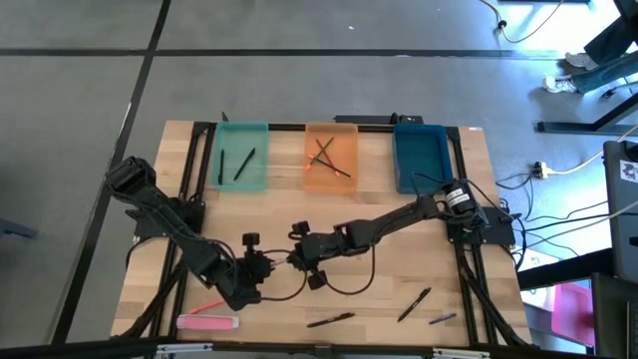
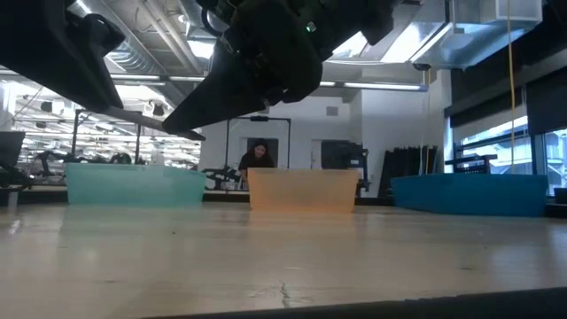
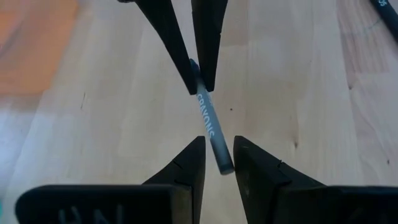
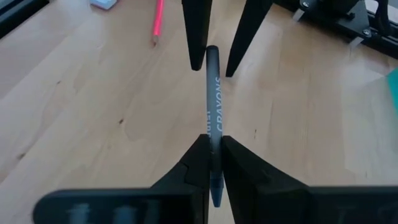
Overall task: Sort crayons/erasers/pens/pencils in bins
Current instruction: Put the gray crayon into the blue bin
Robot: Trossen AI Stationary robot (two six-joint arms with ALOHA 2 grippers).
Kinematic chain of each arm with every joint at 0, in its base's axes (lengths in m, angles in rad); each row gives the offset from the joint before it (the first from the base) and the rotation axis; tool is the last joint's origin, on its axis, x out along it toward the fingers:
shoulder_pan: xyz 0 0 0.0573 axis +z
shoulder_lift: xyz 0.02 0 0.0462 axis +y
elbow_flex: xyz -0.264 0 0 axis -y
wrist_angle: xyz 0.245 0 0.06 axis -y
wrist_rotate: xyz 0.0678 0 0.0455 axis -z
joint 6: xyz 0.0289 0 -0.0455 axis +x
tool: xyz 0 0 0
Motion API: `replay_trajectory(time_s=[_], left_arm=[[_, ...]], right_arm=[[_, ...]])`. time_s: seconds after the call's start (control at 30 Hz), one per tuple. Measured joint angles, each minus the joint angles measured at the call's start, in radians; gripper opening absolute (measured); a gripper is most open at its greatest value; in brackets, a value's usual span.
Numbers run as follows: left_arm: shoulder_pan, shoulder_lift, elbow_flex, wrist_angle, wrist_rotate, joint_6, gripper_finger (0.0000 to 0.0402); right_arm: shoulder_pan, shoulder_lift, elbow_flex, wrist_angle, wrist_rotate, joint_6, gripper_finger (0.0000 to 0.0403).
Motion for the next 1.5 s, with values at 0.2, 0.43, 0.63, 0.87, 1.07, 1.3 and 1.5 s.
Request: replay_trajectory(time_s=[0.2, 0.43, 0.63, 0.87, 1.07, 1.3, 1.5], left_arm=[[0.014, 0.005, 0.000, -0.001, -0.001, 0.000, 0.0070], [0.018, 0.006, 0.000, -0.002, -0.001, 0.000, 0.0070], [0.020, 0.024, 0.000, -0.006, -0.003, 0.000, 0.0069], [0.020, 0.045, 0.000, -0.008, -0.004, 0.000, 0.0064], [0.020, 0.045, 0.000, -0.004, -0.005, -0.001, 0.0030], [0.020, 0.045, 0.000, -0.004, -0.007, -0.003, 0.0008], [0.020, 0.045, 0.000, -0.002, 0.004, -0.003, 0.0006]], right_arm=[[0.000, 0.000, 0.000, 0.000, 0.003, 0.000, 0.0039], [-0.001, 0.000, 0.000, 0.000, 0.003, 0.000, 0.0039], [-0.001, 0.000, 0.000, 0.000, 0.002, 0.000, 0.0039], [0.000, 0.000, 0.000, 0.001, 0.000, 0.002, 0.0039], [0.000, 0.000, 0.000, 0.000, -0.001, 0.003, 0.0039], [0.000, 0.000, -0.001, -0.003, -0.002, 0.007, 0.0040], [0.001, 0.000, -0.001, -0.003, -0.005, 0.041, 0.0040]])
